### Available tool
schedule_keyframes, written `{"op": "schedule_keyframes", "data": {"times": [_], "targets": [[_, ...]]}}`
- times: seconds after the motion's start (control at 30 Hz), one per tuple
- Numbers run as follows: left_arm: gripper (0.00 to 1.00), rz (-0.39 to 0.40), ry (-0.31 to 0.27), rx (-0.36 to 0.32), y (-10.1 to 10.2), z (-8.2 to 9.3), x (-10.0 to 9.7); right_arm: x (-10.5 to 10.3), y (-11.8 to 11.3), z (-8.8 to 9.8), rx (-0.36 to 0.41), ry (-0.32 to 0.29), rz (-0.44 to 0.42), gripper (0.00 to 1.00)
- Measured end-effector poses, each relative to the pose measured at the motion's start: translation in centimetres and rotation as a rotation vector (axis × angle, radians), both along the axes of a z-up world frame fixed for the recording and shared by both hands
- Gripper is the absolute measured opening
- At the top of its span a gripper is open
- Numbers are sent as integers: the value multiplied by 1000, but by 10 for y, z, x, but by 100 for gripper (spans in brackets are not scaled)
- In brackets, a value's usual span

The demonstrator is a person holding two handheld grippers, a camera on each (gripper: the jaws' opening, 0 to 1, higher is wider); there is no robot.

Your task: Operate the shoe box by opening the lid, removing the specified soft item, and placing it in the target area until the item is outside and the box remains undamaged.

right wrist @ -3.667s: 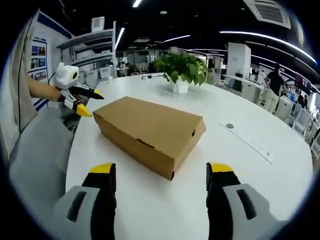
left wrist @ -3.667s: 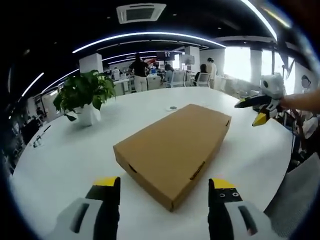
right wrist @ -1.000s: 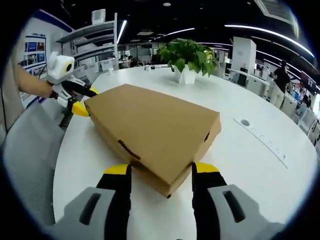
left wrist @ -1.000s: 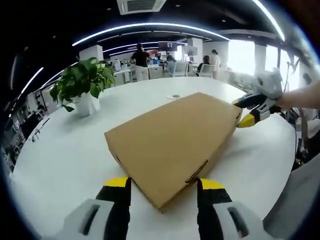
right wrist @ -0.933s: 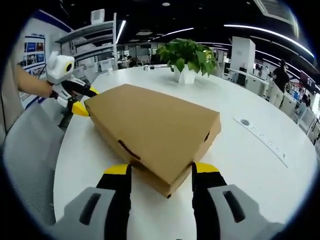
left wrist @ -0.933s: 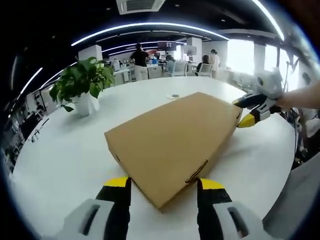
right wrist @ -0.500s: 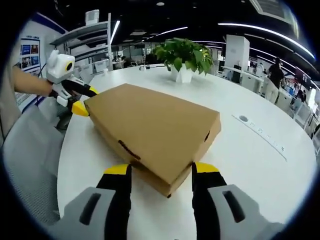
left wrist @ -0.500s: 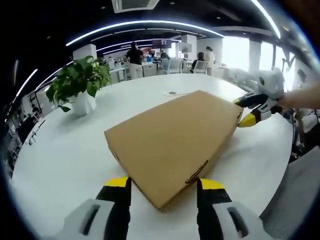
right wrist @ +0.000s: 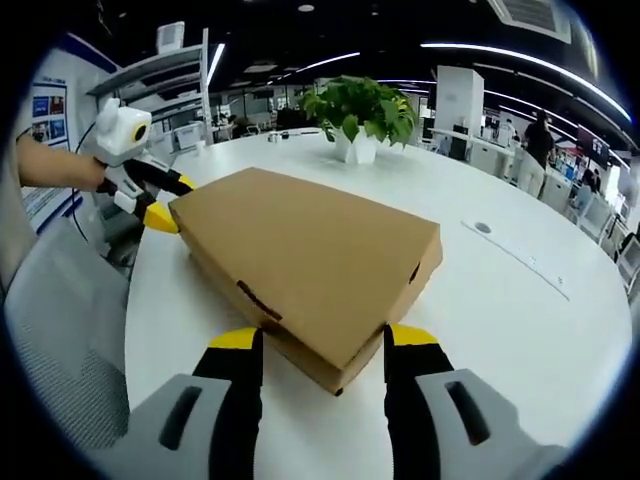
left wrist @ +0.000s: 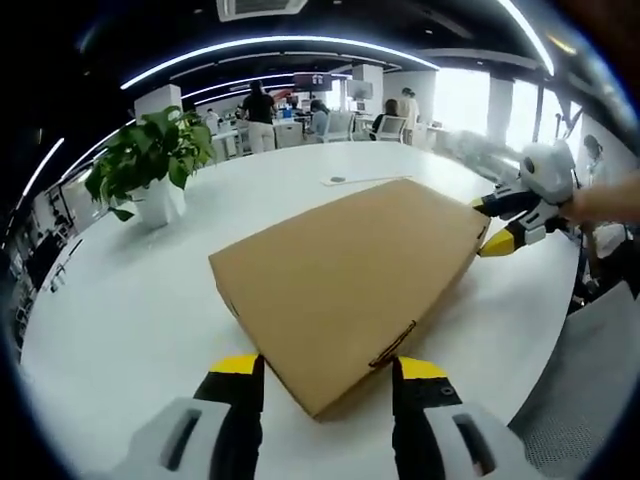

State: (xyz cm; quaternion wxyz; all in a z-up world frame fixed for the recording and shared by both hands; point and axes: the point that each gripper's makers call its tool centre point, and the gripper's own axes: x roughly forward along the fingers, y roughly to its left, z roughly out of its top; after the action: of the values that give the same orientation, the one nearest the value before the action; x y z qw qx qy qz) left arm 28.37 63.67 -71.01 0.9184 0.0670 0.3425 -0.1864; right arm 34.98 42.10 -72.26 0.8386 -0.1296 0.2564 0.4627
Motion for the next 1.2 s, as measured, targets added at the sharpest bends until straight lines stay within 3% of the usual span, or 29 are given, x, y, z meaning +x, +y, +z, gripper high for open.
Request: {"op": "schedule_keyframes", "data": {"times": [0.5,1.2], "targets": [[51,-83,33,19,13,-1,-9,-28,9,1,10,25,-70,44],[51,-224,80,48,27,-2,-20,-73,16,0,-8,31,-102,39]]}}
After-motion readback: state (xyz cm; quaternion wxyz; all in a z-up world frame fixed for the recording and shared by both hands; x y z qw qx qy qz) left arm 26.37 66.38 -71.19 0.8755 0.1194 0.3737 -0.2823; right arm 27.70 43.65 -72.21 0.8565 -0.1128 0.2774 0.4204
